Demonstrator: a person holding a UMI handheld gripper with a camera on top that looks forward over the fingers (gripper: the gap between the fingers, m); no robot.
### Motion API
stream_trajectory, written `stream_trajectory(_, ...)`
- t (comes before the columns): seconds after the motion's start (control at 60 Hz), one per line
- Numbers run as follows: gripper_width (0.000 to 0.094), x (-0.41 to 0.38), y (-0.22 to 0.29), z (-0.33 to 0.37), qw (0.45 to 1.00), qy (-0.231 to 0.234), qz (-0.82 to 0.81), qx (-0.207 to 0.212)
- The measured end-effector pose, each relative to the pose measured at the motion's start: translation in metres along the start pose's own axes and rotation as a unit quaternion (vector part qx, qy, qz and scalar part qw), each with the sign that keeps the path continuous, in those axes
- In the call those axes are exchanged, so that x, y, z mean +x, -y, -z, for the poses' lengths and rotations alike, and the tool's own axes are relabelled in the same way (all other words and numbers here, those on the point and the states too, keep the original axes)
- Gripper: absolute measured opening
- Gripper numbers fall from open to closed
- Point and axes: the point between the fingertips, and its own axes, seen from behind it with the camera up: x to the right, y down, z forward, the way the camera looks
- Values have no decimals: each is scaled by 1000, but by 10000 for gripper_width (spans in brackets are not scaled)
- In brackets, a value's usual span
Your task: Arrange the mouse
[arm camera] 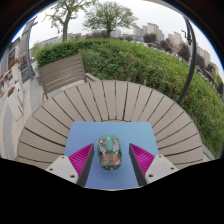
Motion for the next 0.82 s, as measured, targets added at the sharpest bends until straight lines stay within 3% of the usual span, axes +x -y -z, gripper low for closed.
stream_trajectory(0.033,812,4,7,10,1000,-10,-5,0)
stream_trajectory(0.067,863,5,14,25,1000,-12,-13,-3)
stream_trajectory(0.183,844,6,18,102,998,-14,-34,-52)
stream_trajectory(0.3,844,2,25,188,999,-16,-12,-44)
stream_trajectory(0.433,846,7,-6,257,998,-45,-4,-47)
stream_trajectory(0.617,845,-4,-42,304,997,-53,-17,-47)
stream_trajectory(0.817,850,4,-41,318,997,-72,-29,-25)
